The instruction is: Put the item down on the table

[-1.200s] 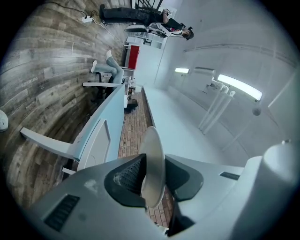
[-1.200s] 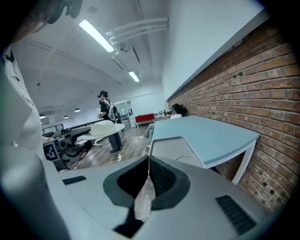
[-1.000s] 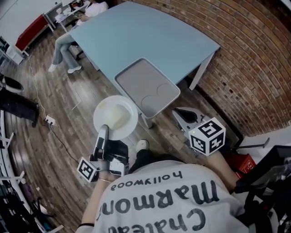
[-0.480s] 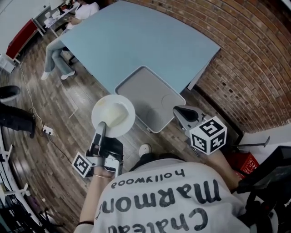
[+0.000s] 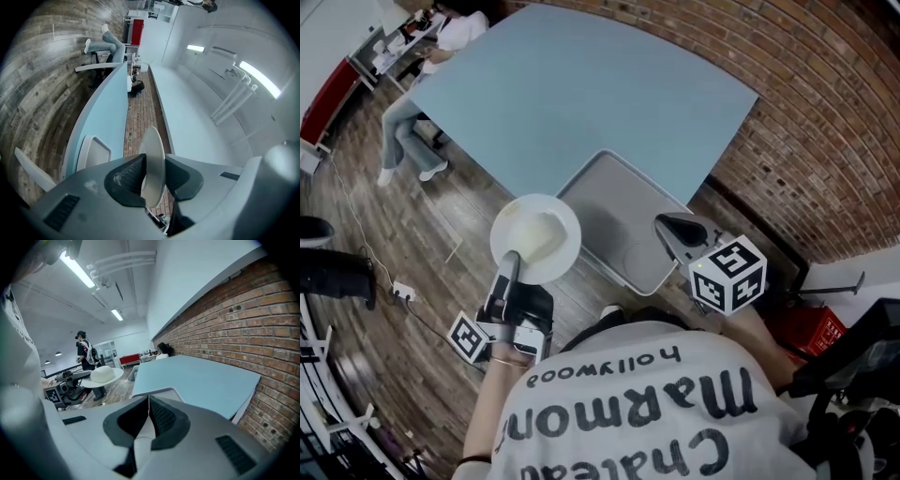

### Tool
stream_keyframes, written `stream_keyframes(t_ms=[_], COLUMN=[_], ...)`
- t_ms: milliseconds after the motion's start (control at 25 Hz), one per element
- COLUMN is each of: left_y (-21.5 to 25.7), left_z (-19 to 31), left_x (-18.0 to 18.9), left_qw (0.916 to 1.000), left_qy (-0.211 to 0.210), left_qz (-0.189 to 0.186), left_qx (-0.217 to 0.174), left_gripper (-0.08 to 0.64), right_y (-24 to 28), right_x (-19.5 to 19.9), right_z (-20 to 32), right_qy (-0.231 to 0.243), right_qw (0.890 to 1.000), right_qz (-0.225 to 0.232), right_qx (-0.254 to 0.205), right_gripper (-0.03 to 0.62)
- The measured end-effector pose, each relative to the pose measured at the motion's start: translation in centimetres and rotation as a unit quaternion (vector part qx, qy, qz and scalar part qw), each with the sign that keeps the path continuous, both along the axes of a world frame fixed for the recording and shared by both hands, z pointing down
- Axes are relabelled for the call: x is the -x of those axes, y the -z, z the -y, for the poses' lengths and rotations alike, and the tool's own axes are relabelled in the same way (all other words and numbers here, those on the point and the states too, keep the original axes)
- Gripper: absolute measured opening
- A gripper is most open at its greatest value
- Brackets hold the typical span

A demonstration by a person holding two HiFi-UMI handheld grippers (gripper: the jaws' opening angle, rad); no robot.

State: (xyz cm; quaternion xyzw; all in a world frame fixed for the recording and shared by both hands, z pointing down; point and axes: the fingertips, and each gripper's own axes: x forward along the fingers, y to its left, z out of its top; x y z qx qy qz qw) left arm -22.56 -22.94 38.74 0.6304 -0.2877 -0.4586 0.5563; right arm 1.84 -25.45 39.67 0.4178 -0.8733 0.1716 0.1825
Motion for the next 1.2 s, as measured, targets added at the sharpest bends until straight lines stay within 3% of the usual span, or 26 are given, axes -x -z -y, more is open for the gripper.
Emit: stream_keyframes(t_ms=[280,600,1200], left_y=[-3.5,-7.6,-11.3], left_z=[2.9,3.1,3.1], left_x=[0.8,-0.9,-3.5], left_qw=[0.9986,0.9949,0.9895], left_qy=[-0.052,-0.089,-0.102], left_qz=[0.001,-0.006,0.023], left_qx=[0.007,0.047,0.099], left_gripper=[0.083,0.083,0.083], right_y=[-0.8,-1.7,-2.2], right_x=[1.6,0.6,0.6], right_z=[2.0,2.6,4.8], right_qy=[-0.020,-0.039,-0.005], right_qw=[1.000,0.999,0.998], right_qz=[-0.011,-0.026,-0.042], right_qx=[0.006,0.023,0.044], right_gripper=[0.011,0.011,0.011])
